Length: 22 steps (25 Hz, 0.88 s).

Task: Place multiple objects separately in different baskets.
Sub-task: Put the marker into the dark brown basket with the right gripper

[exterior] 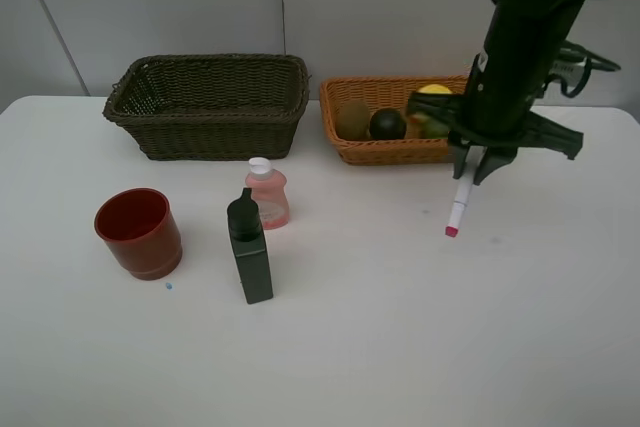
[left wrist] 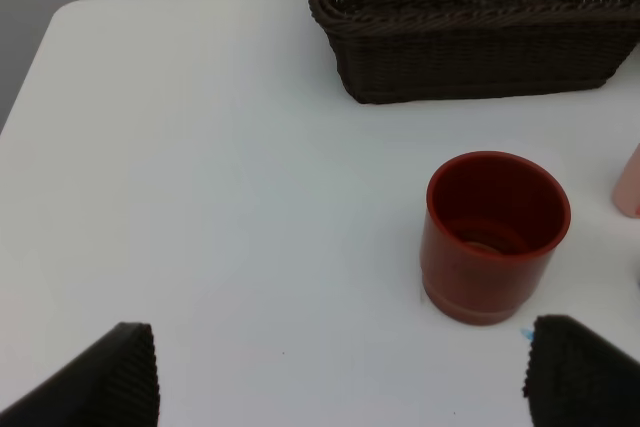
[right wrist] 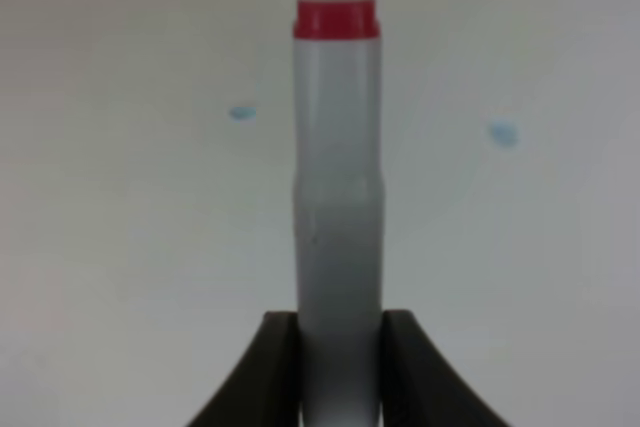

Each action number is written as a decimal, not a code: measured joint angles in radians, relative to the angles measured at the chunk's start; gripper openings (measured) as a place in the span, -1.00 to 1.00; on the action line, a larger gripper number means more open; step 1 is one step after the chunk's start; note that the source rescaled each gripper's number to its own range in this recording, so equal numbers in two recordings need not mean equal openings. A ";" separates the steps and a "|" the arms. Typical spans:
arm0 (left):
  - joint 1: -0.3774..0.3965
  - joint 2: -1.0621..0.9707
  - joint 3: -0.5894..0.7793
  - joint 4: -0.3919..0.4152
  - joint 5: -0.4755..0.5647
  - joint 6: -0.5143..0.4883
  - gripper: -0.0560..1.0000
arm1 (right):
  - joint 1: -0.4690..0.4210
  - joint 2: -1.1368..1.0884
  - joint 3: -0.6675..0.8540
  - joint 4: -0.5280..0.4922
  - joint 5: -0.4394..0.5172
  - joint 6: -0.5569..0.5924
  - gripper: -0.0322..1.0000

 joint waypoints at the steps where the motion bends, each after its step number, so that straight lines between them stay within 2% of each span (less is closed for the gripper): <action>1: 0.000 0.000 0.000 0.000 0.000 0.000 0.90 | 0.000 -0.002 -0.039 -0.024 0.029 -0.017 -0.93; 6: 0.000 0.000 0.000 0.000 0.000 0.000 0.90 | 0.000 -0.004 -0.224 -0.099 0.074 -0.154 -0.93; 10: 0.000 0.000 0.000 0.000 0.000 0.000 0.90 | 0.000 -0.004 -0.331 -0.108 0.009 -0.303 -0.93; 14: 0.000 0.000 0.000 0.000 0.000 0.000 0.90 | 0.000 -0.004 -0.366 -0.074 -0.149 -0.469 -0.93; 19: 0.000 0.000 0.000 0.000 0.000 0.000 0.90 | 0.000 0.016 -0.370 0.109 -0.375 -0.663 -0.93; 22: 0.000 0.000 0.000 0.000 0.000 0.000 0.90 | 0.016 0.064 -0.370 0.206 -0.477 -0.789 -0.93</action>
